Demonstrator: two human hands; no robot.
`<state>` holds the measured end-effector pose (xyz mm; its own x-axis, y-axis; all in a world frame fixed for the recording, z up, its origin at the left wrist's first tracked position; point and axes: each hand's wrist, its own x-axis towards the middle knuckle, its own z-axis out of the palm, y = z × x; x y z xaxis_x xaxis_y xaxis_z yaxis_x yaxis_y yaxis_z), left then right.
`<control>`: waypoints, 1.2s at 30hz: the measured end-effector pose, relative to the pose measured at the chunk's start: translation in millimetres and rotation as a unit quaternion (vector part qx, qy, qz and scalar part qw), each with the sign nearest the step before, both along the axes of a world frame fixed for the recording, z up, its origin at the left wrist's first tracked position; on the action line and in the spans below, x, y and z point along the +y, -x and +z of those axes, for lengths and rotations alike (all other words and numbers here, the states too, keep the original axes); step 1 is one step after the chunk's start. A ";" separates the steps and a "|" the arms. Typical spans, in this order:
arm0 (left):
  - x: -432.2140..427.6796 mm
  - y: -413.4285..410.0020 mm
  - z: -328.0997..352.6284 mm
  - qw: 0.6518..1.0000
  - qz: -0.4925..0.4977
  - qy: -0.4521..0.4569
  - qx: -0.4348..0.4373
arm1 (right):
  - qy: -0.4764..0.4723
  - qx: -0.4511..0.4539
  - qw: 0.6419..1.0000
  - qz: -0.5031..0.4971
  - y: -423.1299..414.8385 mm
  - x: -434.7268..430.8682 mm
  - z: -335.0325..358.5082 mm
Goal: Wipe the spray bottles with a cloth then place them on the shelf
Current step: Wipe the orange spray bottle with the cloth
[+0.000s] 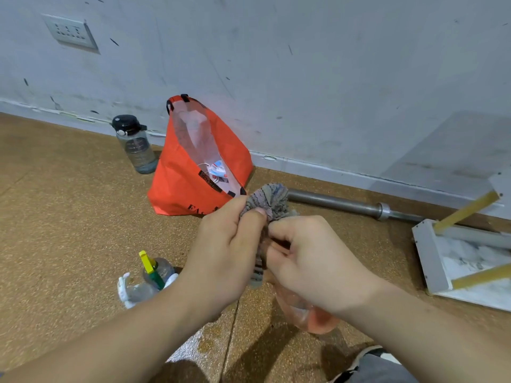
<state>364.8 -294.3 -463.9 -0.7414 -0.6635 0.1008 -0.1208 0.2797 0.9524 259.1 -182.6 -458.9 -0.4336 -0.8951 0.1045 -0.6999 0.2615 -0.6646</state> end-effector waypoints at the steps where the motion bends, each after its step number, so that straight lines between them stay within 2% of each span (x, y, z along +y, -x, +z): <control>1: -3.4 1.6 1.6 0.998 0.029 -0.057 -0.011 | -0.004 0.003 1.000 0.003 0.2 0.7 -0.6; 4: -16.8 1.9 11.2 0.965 0.100 -0.240 -0.029 | -0.022 -0.045 0.999 -0.007 1.9 4.1 0.7; 6: -24.3 -0.3 17.0 0.949 0.136 -0.283 -0.027 | -0.016 -0.095 0.995 -0.010 1.8 5.3 4.4; 7: -25.8 -2.0 19.8 0.951 0.140 -0.274 -0.016 | -0.012 -0.102 0.995 -0.010 1.8 4.8 5.6; 8: -25.5 -4.2 20.5 0.962 0.133 -0.239 0.003 | -0.012 -0.101 0.995 -0.010 1.9 4.0 5.8; 9: -22.6 -7.2 20.1 0.980 0.106 -0.165 0.025 | -0.012 -0.096 0.995 -0.014 2.2 1.9 5.9; 10: -17.9 -11.0 18.2 0.996 0.060 -0.058 0.041 | -0.012 -0.097 0.995 -0.019 2.9 -0.3 5.3; 11: -12.0 -14.2 15.3 0.997 -0.002 0.053 0.054 | -0.011 -0.098 0.995 -0.025 3.7 -2.0 4.6; 13: -3.1 -19.1 7.2 0.966 -0.117 0.224 0.058 | 0.000 -0.078 0.996 -0.035 3.6 -3.4 5.3; 14: -1.7 -18.7 2.9 0.950 -0.144 0.271 0.061 | 0.006 -0.073 0.997 -0.034 3.0 -2.3 6.3; 15: -3.8 -17.3 -3.0 0.948 -0.151 0.273 0.065 | 0.015 -0.086 0.996 -0.033 2.5 -0.7 8.3; 17: -8.3 -15.4 -8.0 0.974 -0.130 0.172 0.071 | 0.037 -0.149 0.987 -0.044 1.6 0.4 16.9; 19: -13.9 -13.0 -10.6 0.995 -0.081 0.007 0.055 | 0.063 -0.194 0.977 -0.063 4.9 1.6 23.1; 20: -17.1 -12.0 -14.4 0.996 -0.051 -0.060 0.027 | 0.071 -0.209 0.972 -0.074 8.8 2.1 24.4; 22: -21.3 -11.8 -23.3 0.992 -0.017 -0.119 -0.041 | 0.067 -0.226 0.968 -0.085 16.8 2.8 20.9; 24: -18.0 -14.2 -25.6 0.993 -0.005 -0.106 -0.047 | 0.044 -0.243 0.965 -0.085 19.1 3.5 15.3; 26: -12.2 -17.6 -19.5 0.999 -0.033 0.018 0.004 | 0.024 -0.255 0.964 -0.075 17.0 1.2 13.1; 28: -5.4 -19.1 -12.4 0.980 -0.104 0.165 0.033 | 0.014 -0.243 0.968 -0.064 17.5 -0.5 11.6; 31: -8.9 -14.4 -26.0 0.956 -0.125 0.266 0.019 | 0.004 -0.204 0.976 -0.082 20.5 -2.3 12.5; 33: -18.4 -14.1 -37.6 0.965 -0.096 0.242 -0.006 | 0.001 -0.226 0.967 -0.113 20.2 -4.8 14.4; 34: -21.1 -14.3 -41.7 0.976 -0.082 0.201 -0.021 | 0.004 -0.249 0.959 -0.132 19.8 -5.7 16.5; 35: -22.2 -15.1 -43.1 0.990 -0.052 0.128 -0.037 | 0.011 -0.271 0.951 -0.152 21.0 -6.6 16.8; 36: -21.9 -14.4 -42.2 0.999 -0.014 -0.001 -0.049 | 0.019 -0.291 0.941 -0.173 22.7 -6.9 18.0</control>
<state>379.2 -316.2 -506.2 -0.7658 -0.6426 0.0247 -0.2059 0.2815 0.9372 236.4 -189.5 -441.0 -0.6917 -0.6903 -0.2122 -0.0914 0.3752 -0.9224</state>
